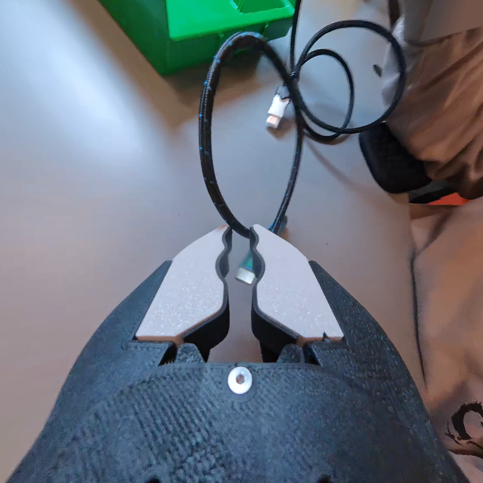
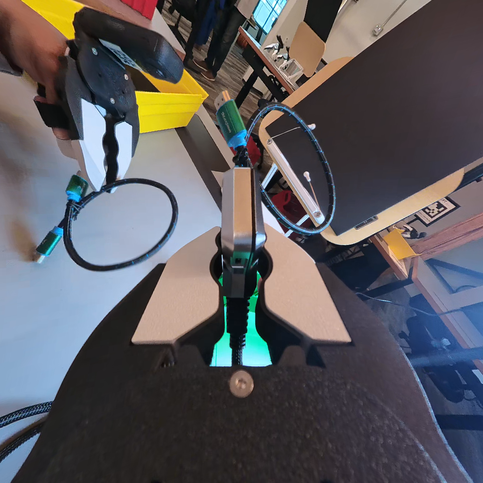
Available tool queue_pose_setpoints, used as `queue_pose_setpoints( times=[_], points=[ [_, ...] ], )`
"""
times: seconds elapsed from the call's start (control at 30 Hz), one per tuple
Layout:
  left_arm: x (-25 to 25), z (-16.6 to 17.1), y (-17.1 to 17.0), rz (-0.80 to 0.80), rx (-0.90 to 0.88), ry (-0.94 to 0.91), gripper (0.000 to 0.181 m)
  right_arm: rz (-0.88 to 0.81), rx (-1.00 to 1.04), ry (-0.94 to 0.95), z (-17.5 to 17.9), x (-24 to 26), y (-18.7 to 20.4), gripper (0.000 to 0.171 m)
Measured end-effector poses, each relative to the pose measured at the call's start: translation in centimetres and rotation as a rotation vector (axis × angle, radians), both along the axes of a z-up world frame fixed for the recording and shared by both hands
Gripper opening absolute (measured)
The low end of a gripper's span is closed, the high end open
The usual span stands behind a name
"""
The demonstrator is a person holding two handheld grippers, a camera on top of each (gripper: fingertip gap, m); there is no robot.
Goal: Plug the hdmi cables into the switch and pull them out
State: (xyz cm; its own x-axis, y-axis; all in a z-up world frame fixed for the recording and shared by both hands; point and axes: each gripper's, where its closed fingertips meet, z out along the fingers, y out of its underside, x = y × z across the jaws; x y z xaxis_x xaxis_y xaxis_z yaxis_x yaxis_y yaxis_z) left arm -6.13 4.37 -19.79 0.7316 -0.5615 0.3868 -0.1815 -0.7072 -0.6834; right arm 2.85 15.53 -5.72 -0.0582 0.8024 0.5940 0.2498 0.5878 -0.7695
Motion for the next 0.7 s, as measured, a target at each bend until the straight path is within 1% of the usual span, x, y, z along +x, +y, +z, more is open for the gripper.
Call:
queue_pose_setpoints(
  times=[0.1,0.17,0.23,0.3,0.37,0.4,0.53,0.63,0.7],
  points=[
    [-1.6,-1.9,-0.1,0.051,-0.069,0.115,0.015,-0.001,0.011,-0.012,-0.2,-0.1,-0.1,0.023],
    [-3.3,-2.5,0.1,0.087,-0.048,0.251,0.016,0.001,0.011,-0.010,-0.2,-0.1,-0.2,0.023],
    [-4.4,-1.4,0.9,0.119,0.043,0.334,0.019,0.002,0.010,-0.006,-0.1,0.0,-0.1,0.023],
    [-4.3,0.4,1.0,0.111,0.126,0.351,0.022,0.000,0.006,-0.003,0.0,0.0,0.0,0.023],
    [-2.8,1.7,0.1,0.007,0.193,0.358,0.026,-0.001,0.005,-0.003,0.0,0.1,0.0,0.023],
    [-1.9,1.8,-0.6,-0.064,0.202,0.374,0.028,-0.002,0.005,-0.004,0.0,0.0,0.0,0.023],
    [1.6,-0.3,-3.1,-0.352,0.204,0.536,0.036,0.002,0.008,-0.007,-0.1,0.0,-0.1,0.023],
    [1.9,-2.8,-2.3,-0.407,0.188,0.716,0.045,0.003,0.011,-0.008,-0.1,0.0,-0.2,0.023],
    [1.3,-4.5,-2.0,-0.423,0.157,0.786,0.051,0.007,0.009,-0.005,0.0,0.1,-0.3,0.023]
  ],
)
